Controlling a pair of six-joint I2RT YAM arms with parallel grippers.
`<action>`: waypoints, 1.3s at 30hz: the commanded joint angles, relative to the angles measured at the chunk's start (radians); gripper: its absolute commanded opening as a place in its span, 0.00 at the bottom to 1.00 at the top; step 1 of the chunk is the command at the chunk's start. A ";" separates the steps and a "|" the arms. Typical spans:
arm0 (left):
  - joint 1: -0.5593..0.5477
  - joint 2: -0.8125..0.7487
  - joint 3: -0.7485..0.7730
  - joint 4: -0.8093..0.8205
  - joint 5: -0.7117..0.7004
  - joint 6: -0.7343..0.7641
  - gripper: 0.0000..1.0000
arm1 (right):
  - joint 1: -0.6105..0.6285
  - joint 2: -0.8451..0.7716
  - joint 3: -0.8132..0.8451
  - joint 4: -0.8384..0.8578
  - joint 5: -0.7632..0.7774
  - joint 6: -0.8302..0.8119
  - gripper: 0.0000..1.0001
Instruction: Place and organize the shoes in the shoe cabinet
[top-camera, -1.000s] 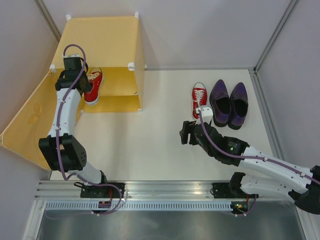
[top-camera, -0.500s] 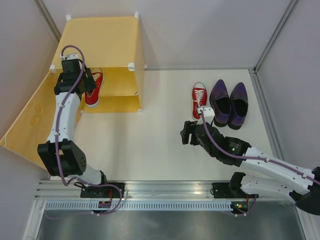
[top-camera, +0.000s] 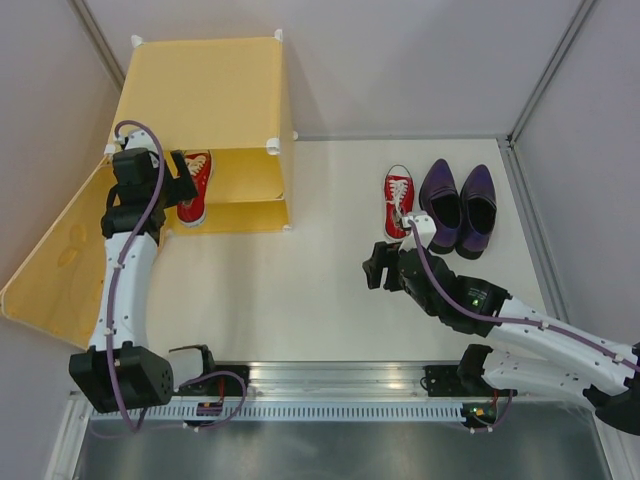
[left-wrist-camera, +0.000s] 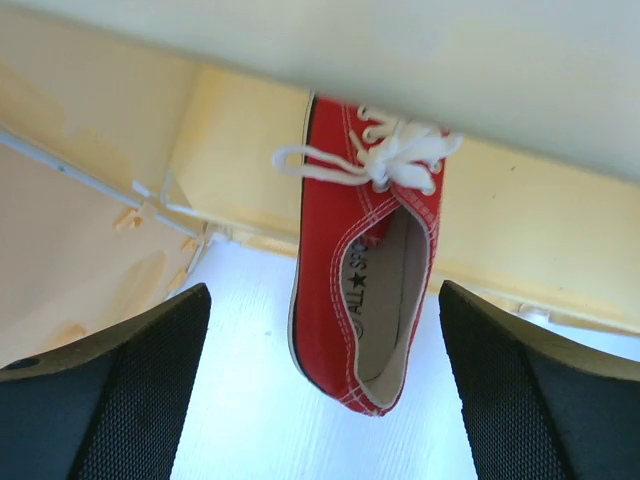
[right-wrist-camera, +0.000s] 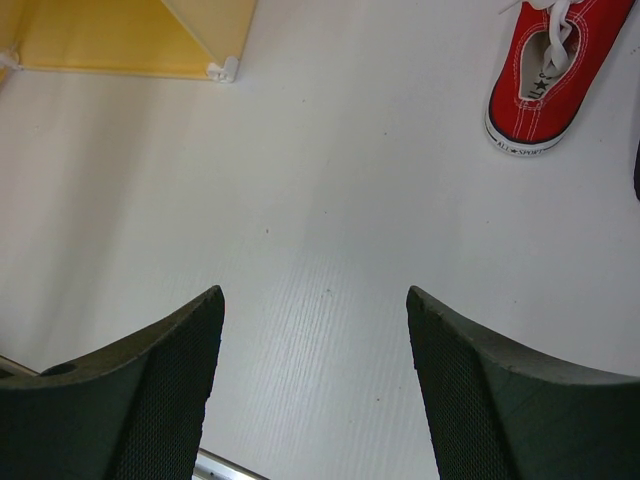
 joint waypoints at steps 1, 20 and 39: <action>0.001 0.003 0.024 0.113 0.050 -0.005 0.96 | -0.001 -0.007 -0.006 0.002 -0.005 0.001 0.78; 0.001 -0.035 0.036 0.107 0.121 -0.016 0.97 | -0.003 -0.038 -0.019 0.001 -0.001 -0.013 0.78; 0.000 -0.265 -0.369 0.245 0.115 0.024 1.00 | -0.001 -0.092 -0.077 0.036 -0.039 -0.008 0.78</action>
